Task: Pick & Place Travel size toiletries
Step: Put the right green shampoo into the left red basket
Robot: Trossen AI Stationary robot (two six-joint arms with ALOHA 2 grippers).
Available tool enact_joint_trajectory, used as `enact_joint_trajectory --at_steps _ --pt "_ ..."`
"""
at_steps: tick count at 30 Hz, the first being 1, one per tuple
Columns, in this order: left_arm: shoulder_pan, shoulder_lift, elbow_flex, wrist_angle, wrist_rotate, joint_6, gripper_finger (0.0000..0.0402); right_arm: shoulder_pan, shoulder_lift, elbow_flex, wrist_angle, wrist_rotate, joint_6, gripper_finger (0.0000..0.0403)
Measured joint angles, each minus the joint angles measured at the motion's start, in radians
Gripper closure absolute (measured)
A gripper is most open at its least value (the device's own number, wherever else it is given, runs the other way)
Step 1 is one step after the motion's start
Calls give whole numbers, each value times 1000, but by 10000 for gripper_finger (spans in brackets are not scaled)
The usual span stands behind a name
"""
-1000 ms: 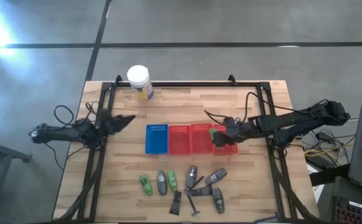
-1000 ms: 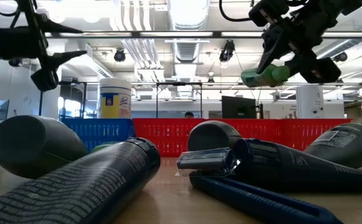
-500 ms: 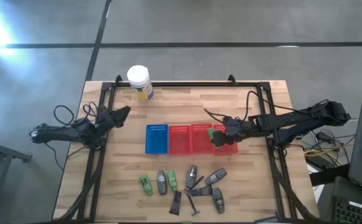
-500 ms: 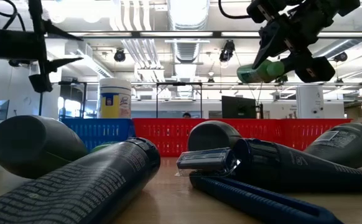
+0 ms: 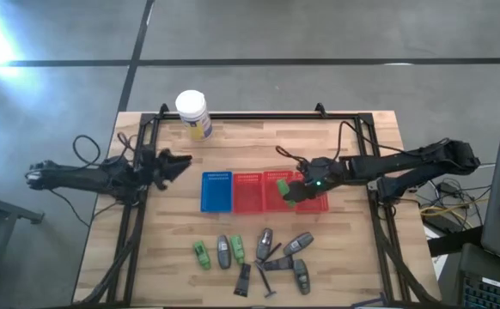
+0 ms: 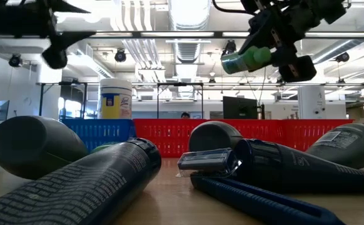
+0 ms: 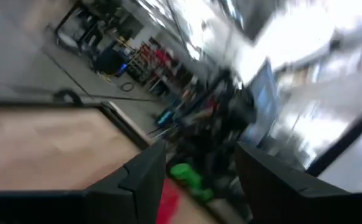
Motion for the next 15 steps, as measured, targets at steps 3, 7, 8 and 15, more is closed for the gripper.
enact_joint_trajectory --at_steps 3,7,8,15 --pt "0 176 121 -48 35 239 204 -8 34 0 42 -81 -9 254" --pt "-2 409 312 -273 81 475 204 -7 57 0 81 -126 -13 257" --pt "-6 459 359 -338 87 526 204 -8 58 0 83 -135 -13 258" --pt "-19 728 601 -518 87 956 204 -9 50 3 117 -176 -10 253"
